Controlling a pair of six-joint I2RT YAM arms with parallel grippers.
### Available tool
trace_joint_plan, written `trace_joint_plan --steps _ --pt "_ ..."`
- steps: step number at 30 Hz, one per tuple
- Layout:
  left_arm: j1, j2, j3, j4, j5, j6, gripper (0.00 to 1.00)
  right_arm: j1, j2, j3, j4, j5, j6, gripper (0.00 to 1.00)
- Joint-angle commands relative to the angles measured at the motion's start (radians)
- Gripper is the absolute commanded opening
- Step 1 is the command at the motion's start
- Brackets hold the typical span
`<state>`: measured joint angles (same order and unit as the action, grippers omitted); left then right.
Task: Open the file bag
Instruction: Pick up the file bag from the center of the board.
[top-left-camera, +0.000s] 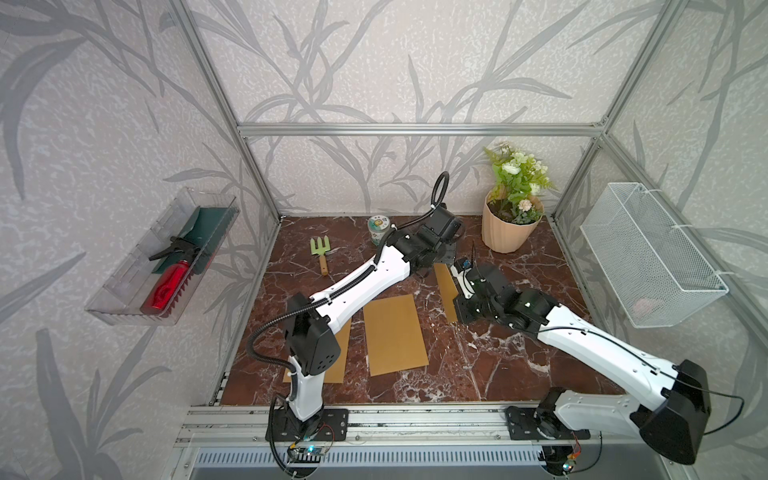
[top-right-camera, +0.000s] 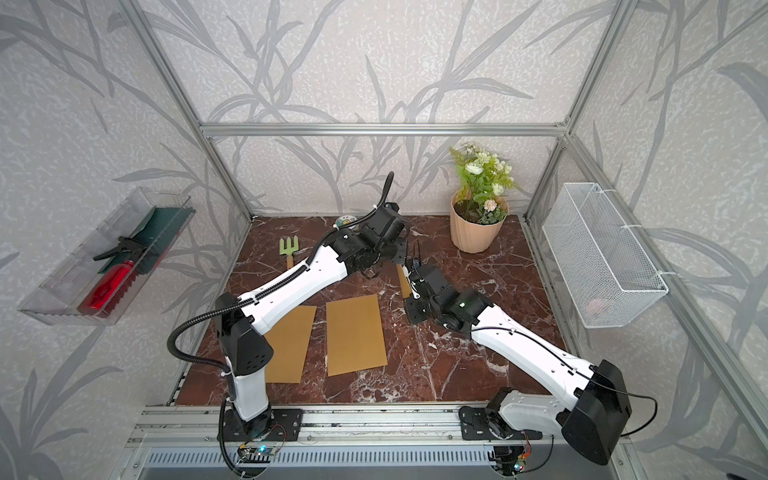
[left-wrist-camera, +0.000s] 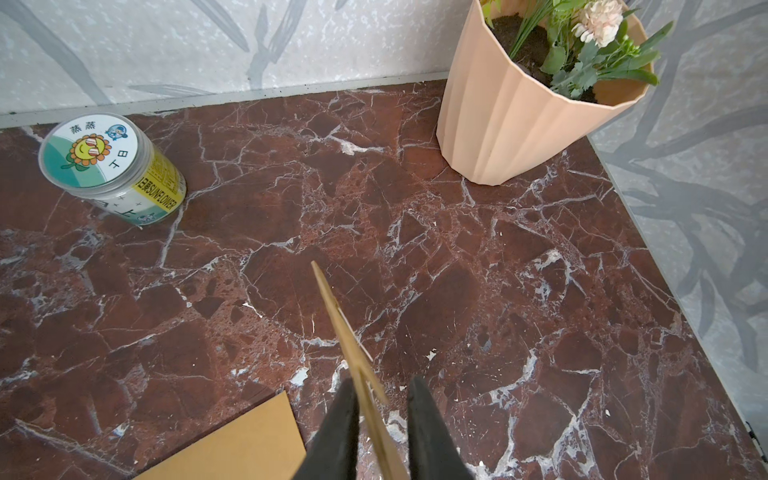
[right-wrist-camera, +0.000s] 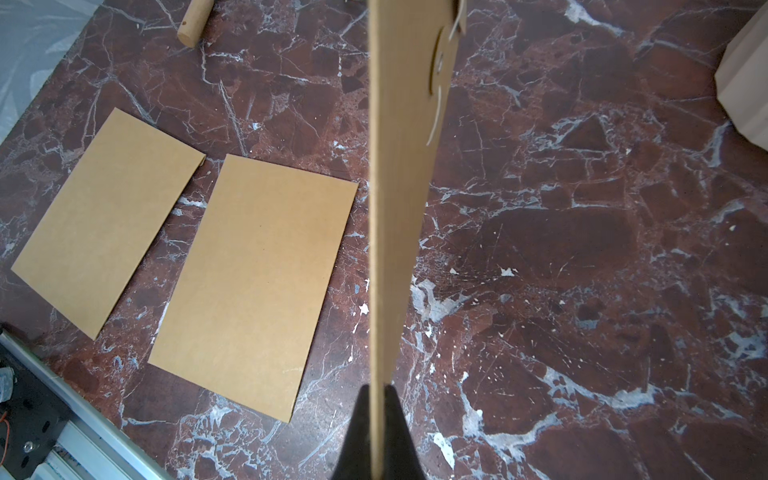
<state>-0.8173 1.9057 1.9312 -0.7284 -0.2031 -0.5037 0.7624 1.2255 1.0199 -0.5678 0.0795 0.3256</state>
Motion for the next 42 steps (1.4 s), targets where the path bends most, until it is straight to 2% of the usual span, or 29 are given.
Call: trace_joint_plan --steps 1,7,14,17,25,31,38,42 --pt "-0.006 0.011 0.040 -0.040 -0.018 0.001 0.13 0.011 0.000 0.050 0.014 0.011 -0.005 0.03" --pt "-0.004 0.021 0.063 -0.048 -0.045 0.004 0.00 0.022 0.006 0.055 0.023 0.020 -0.008 0.18" --pt "0.000 0.034 0.096 -0.041 -0.062 0.017 0.00 0.035 0.005 0.054 0.033 0.018 -0.004 0.40" --pt "0.008 0.032 0.106 -0.028 -0.064 0.023 0.00 0.038 -0.004 0.050 0.031 0.010 0.001 0.45" --pt "0.052 0.003 0.109 0.030 -0.048 0.050 0.00 0.040 -0.059 0.005 0.035 -0.003 0.017 0.50" --pt "0.083 -0.041 0.059 0.095 -0.032 0.073 0.00 0.039 -0.087 -0.023 0.026 -0.011 0.015 0.53" --pt "0.122 -0.176 -0.167 0.316 0.056 0.074 0.00 0.002 -0.104 -0.035 0.010 -0.005 0.007 0.57" --pt "0.142 -0.269 -0.323 0.447 0.107 0.065 0.00 -0.092 -0.124 -0.057 0.050 -0.115 0.002 0.57"
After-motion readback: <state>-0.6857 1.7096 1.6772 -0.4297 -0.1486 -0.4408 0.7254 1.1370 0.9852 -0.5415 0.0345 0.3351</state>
